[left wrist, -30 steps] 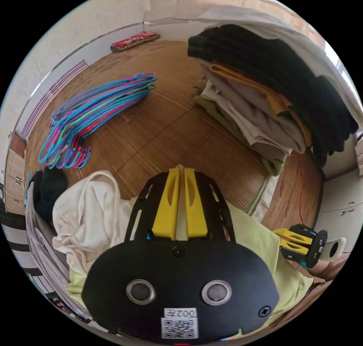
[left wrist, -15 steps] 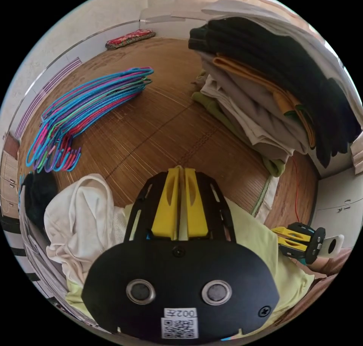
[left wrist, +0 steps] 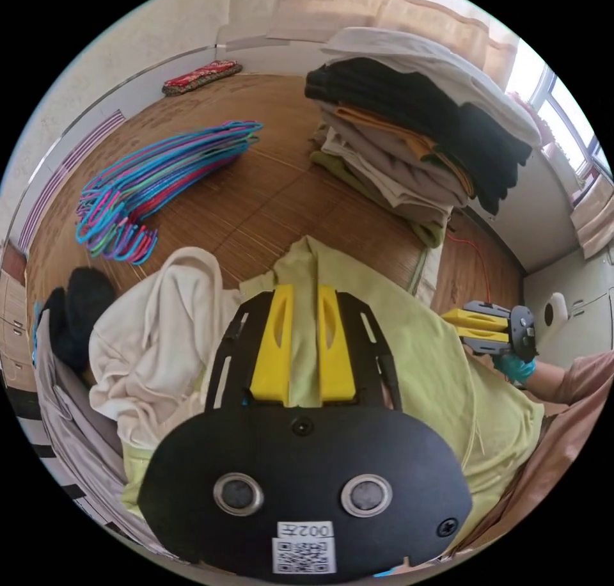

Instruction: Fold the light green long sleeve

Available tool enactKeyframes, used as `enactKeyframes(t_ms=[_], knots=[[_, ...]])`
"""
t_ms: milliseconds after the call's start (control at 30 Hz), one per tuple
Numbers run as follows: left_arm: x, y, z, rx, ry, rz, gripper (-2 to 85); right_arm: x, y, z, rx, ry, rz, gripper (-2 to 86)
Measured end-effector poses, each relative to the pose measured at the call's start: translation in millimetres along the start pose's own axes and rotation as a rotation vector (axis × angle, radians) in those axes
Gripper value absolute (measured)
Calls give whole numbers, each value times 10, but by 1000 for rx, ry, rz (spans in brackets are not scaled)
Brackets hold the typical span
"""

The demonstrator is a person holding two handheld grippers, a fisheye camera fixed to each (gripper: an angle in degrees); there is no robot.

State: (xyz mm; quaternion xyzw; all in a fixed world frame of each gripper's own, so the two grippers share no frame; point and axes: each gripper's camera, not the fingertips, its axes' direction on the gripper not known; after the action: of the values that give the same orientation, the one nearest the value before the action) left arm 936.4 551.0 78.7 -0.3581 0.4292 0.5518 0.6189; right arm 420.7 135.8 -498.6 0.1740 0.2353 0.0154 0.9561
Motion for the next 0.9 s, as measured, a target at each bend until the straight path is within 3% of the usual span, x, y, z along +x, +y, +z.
enactKeyframes(t_ms=[267,533,633,900], knots=[[83,64,253,-28,4,-27,-2,-73,-220,-94,29,133,-21,-4],[48,332,-15,82,-74,-31,6,10,-558,-165,-127,42,-118,21],[-88,486,-112,102,-176,-70,14,53,-777,-329,-87,36,-141,31],[-324,813,72,91,-144,-223,43,-132,-1667,97,72,75,-169,78]])
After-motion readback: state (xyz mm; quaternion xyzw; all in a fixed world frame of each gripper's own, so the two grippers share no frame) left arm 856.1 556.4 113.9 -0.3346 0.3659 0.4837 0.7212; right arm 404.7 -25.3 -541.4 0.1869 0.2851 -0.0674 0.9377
